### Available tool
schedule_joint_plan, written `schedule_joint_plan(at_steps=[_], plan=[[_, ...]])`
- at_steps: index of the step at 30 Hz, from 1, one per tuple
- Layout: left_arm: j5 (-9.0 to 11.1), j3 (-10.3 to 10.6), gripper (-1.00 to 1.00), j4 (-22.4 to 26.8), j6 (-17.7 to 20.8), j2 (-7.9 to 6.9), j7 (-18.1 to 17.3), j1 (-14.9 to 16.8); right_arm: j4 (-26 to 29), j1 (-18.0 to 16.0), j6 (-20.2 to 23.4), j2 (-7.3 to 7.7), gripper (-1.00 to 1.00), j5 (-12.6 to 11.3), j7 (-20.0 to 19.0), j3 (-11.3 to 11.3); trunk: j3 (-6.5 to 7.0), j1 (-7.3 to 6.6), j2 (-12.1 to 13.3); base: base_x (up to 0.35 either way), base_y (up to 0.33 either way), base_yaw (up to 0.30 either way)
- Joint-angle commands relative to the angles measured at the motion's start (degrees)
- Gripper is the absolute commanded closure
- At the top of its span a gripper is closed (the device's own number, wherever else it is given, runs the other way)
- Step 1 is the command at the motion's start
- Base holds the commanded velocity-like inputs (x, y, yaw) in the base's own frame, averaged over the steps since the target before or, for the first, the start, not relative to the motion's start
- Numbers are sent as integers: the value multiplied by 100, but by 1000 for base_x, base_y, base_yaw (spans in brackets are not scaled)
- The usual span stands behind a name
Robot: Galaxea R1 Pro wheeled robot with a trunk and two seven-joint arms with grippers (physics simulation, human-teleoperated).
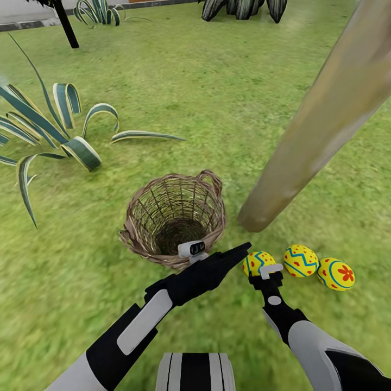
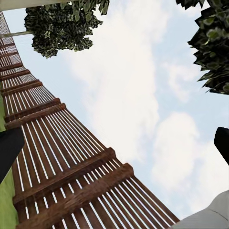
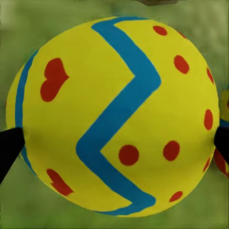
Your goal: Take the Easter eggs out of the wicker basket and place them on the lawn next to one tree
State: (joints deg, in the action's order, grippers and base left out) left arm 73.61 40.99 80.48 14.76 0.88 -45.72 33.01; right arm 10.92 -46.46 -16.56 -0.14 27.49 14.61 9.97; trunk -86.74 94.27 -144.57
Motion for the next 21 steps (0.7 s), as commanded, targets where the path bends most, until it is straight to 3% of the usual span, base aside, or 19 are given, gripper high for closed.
schedule_joint_plan(at_steps=[1, 8, 14, 18, 21], plan=[[62, 5, -100, -4, 54, 0, -9, 4, -6, -6, -18, -2, -100, 46, 14, 32, -3, -1, -1, 0, 0, 0], [66, 5, -100, -14, 53, -1, -7, 4, 5, -6, -14, 5, -100, 44, 15, 32, -3, -1, -1, 0, 0, 0], [52, 5, -100, 2, 54, 7, 42, 4, 14, -4, -20, 9, -100, 21, 16, 32, 130, -16, 7, 0, 0, 0], [23, -11, -100, -2, 61, 6, 54, 4, 139, -9, 0, 34, -100, -538, 2, 32, 219, -27, 12, 0, 0, 0], [29, -20, -100, -5, 62, 0, 54, 4, 172, -9, 68, 40, -100, -583, -3, 32, 285, -34, 16, 0, 0, 0]])
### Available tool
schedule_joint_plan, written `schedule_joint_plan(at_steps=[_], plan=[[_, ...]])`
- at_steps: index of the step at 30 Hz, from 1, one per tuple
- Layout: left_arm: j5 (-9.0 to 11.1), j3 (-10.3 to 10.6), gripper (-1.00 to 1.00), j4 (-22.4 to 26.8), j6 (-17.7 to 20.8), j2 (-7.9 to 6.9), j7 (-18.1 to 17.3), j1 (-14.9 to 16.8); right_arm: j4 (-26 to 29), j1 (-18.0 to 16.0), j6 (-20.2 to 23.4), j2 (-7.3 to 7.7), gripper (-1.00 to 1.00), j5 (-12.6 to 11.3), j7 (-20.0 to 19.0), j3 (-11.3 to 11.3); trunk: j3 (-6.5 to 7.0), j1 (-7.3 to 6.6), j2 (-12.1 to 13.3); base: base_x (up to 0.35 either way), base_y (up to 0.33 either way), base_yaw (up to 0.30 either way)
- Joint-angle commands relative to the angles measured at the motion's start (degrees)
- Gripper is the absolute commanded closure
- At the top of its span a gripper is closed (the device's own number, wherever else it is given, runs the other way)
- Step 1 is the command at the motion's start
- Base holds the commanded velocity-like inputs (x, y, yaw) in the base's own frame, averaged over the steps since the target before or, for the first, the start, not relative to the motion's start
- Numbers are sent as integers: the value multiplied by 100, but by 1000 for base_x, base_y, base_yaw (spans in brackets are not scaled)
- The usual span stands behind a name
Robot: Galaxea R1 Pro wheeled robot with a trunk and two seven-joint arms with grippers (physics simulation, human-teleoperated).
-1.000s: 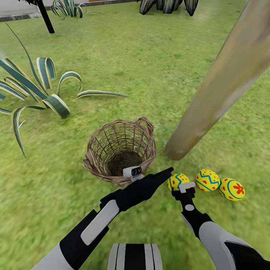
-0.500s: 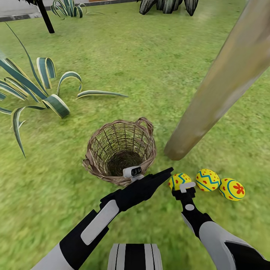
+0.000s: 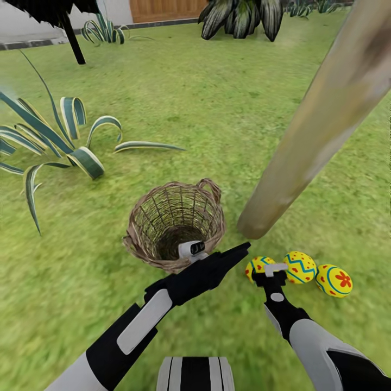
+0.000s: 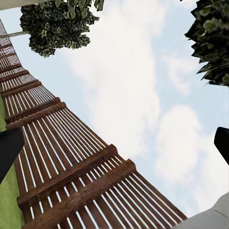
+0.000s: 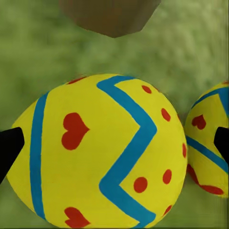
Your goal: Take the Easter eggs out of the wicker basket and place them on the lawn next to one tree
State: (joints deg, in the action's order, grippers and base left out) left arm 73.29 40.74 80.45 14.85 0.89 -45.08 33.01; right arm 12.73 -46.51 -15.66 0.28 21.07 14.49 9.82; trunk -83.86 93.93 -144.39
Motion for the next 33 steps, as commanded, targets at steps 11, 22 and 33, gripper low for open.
schedule_joint_plan(at_steps=[11, 22, 33], plan=[[28, -254, -100, -20, 60, -53, 470, 4, 1236, 70, 3748, 35, -100, 49, -355, 79, 241, -29, 14, 0, 0, 0], [43, -377, -100, -29, 54, -98, 899, 4, 965, 403, 4825, 639, -100, 90, -2695, 64, 485, -57, 28, 0, 0, 0], [29, -539, -100, -204, 61, 16, 1189, 4, 638, 756, 4785, 724, -100, 109, -3189, 48, 684, -80, 40, 0, 0, 0]])
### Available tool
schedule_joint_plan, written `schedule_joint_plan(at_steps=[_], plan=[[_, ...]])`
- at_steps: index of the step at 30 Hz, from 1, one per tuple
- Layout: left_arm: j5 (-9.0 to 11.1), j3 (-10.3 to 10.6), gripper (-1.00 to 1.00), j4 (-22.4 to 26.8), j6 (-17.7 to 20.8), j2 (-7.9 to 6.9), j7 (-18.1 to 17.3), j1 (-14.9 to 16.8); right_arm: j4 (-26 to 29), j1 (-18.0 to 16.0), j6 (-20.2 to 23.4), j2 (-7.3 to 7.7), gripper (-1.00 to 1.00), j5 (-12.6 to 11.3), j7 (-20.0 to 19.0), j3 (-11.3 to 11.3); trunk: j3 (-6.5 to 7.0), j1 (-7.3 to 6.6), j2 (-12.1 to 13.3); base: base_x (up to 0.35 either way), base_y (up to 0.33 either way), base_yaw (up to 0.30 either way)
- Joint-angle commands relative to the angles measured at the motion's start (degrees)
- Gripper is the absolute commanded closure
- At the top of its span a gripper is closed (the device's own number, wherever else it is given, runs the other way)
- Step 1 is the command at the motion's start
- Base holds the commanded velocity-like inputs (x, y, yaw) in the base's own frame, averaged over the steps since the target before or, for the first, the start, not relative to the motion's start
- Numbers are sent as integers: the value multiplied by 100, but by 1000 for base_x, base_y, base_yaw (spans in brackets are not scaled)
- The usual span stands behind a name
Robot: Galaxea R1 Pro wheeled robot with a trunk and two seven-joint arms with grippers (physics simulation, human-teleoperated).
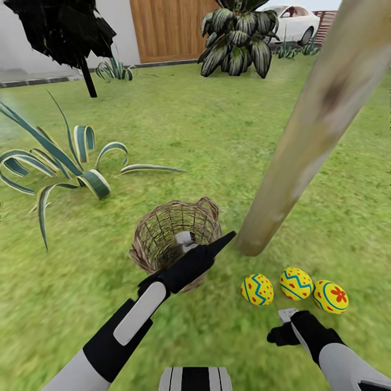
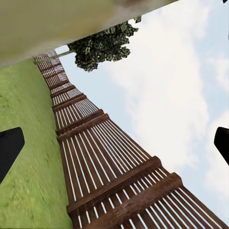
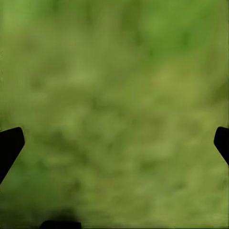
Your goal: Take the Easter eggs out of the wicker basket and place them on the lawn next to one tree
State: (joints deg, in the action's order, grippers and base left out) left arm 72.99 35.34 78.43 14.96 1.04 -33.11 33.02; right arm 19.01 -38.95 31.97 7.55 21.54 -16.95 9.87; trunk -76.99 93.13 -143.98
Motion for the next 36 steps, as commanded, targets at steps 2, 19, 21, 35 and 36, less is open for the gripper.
schedule_joint_plan(at_steps=[2, 19, 21, 35, 36], plan=[[58, 19, -100, 23, 75, 82, 53, 3, -10, 7, 10, 2, -100, 66, -47, 43, 41, -6, 1, 0, 0, 0], [111, 297, -100, -41, 866, -278, 129, -136, -448, 19, -788, -19, -100, 89, -38, 41, 418, -50, 24, 0, 0, 0], [112, 350, -100, -39, 878, -448, 125, -202, -566, 21, -830, -8, -100, 89, -37, 41, 462, -55, 27, 0, 0, 0], [58, 654, -100, -875, 787, -1575, 108, -928, -1547, 427, -2184, -19, -100, 77, 31, 41, 772, -91, 46, 0, 0, 0], [56, 696, -100, -937, 785, -1577, 106, -944, -1548, 475, -2208, -18, -100, 74, 32, 41, 794, -93, 47, 0, 0, 0]])
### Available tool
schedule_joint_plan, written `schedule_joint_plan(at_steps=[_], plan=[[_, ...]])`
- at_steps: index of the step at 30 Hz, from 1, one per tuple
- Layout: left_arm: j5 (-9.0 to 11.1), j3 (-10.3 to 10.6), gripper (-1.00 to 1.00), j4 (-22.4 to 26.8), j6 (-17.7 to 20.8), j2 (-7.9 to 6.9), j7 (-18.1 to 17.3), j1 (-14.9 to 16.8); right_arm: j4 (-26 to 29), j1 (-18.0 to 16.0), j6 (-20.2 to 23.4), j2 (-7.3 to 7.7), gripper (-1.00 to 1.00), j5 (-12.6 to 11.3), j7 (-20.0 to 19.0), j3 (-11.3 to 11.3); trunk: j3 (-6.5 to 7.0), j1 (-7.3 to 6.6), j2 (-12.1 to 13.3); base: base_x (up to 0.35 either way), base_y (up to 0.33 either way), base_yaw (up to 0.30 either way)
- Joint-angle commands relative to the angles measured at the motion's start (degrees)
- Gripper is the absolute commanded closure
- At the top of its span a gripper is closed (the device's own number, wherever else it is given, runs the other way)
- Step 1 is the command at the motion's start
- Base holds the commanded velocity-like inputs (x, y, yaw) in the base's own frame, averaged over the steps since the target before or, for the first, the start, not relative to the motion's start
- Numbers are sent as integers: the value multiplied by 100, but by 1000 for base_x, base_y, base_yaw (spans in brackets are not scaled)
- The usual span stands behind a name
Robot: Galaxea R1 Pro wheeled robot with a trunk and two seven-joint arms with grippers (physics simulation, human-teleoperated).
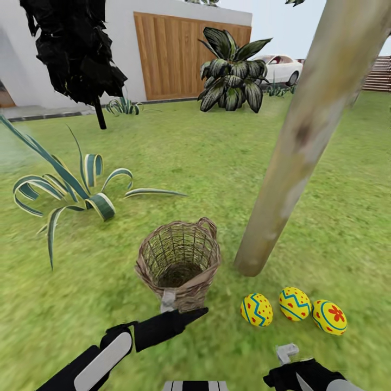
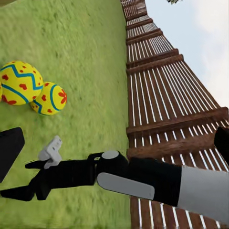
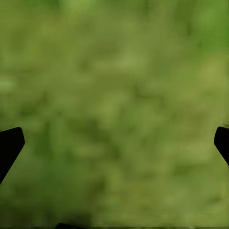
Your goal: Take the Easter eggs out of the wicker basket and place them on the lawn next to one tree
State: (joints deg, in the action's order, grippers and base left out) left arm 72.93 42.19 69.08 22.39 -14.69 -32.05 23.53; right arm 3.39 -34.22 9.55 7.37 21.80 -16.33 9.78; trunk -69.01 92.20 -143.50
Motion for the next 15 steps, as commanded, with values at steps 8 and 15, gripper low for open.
schedule_joint_plan(at_steps=[8, 15], plan=[[37, 154, -100, -472, -217, -119, 0, -366, 6, 265, -512, 4, -100, 50, 496, 50, 174, -22, 9, 0, 0, 0], [46, 151, -100, -1455, -501, -165, -16, -435, 1, 446, -730, -33, -100, 72, 1488, 50, 329, -40, 19, 0, 0, 0]])
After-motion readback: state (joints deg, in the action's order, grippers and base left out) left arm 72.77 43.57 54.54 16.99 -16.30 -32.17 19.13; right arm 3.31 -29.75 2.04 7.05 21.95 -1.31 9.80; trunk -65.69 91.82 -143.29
